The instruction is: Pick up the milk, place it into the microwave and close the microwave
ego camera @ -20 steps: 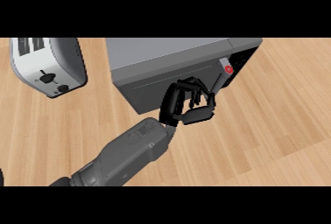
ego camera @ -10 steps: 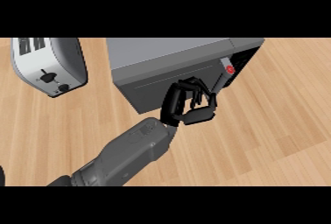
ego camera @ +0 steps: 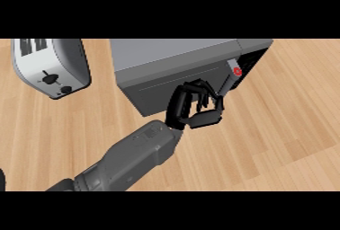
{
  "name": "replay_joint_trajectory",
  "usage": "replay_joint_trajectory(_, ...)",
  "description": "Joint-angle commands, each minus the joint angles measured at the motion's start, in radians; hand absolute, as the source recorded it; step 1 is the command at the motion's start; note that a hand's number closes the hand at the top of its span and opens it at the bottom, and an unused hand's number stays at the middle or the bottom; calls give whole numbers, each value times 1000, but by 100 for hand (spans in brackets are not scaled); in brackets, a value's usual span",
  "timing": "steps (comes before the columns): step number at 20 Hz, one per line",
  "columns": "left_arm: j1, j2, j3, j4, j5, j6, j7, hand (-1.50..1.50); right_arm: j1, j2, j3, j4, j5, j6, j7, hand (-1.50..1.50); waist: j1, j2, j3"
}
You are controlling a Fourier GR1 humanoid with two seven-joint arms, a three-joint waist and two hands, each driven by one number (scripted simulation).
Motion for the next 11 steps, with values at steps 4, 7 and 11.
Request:
replay_joint_trajectory(4,-103,0,39,76,42,-16,28,150,-38,-26,-10,74,-39,27,-3,-150,-1,12,-2)
replay_joint_trajectory(7,-97,0,26,86,48,-24,18,150,-56,-45,-16,93,-50,37,-3,-150,0,13,-4)
replay_joint_trajectory(11,-106,0,14,83,63,-20,14,150,-72,-69,-21,134,-50,55,-5,-150,0,14,-2)
